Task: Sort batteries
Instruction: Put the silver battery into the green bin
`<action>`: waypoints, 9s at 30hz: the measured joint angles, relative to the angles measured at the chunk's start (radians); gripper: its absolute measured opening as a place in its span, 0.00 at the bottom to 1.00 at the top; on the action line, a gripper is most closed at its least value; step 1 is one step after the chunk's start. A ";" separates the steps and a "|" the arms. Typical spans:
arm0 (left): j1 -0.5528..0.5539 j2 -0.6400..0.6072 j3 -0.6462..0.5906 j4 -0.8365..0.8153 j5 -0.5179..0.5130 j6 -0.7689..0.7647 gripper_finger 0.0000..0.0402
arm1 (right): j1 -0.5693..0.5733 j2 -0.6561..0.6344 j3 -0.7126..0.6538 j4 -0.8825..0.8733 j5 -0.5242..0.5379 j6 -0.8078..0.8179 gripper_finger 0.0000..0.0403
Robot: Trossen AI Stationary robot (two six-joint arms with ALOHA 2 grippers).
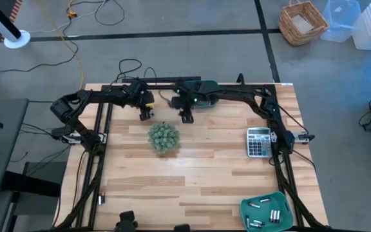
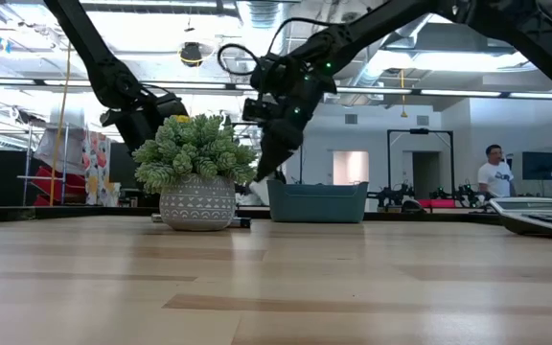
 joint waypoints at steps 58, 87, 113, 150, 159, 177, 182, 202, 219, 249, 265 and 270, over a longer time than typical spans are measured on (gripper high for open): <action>-0.066 -0.005 -0.087 -0.031 0.026 -0.244 0.10 | -0.072 -0.164 -0.001 0.126 0.064 0.028 0.50; -0.145 -0.394 -0.082 0.284 0.319 -0.275 0.10 | -0.031 -0.520 -0.093 0.105 0.111 0.143 0.50; -0.815 0.267 0.466 0.526 0.325 -0.336 0.10 | 0.184 -0.994 -0.092 0.045 0.110 0.277 0.50; -1.091 1.081 1.588 0.397 0.409 -0.408 0.10 | 0.324 -1.040 -0.091 0.006 0.110 0.488 0.50; -1.122 1.156 1.579 0.538 0.290 -0.366 0.10 | 0.310 -1.012 -0.091 0.022 0.112 0.483 0.50; -1.116 1.194 1.601 0.528 0.269 -0.408 0.23 | 0.311 -1.008 -0.091 0.018 0.114 0.461 0.50; -1.116 1.194 1.601 0.535 0.272 -0.414 0.28 | 0.311 -1.008 -0.091 0.016 0.114 0.461 0.50; -1.024 0.776 1.162 0.475 0.179 -0.359 0.01 | 0.311 -1.007 -0.091 0.010 0.115 0.390 0.50; -0.858 -0.120 0.138 0.728 -0.150 -0.275 0.00 | 0.272 -0.919 -0.497 0.243 0.116 0.169 0.50; -0.760 -0.865 -0.106 0.275 -0.348 -0.258 0.00 | 0.186 -0.153 -0.822 1.117 0.037 0.375 0.54; -0.759 -0.906 -0.106 0.164 -0.399 -0.269 0.00 | 0.174 -0.017 -0.625 0.973 0.020 0.328 0.51; -0.759 -0.906 -0.105 0.160 -0.400 -0.262 0.00 | 0.174 -0.017 -0.625 0.937 0.024 0.327 0.39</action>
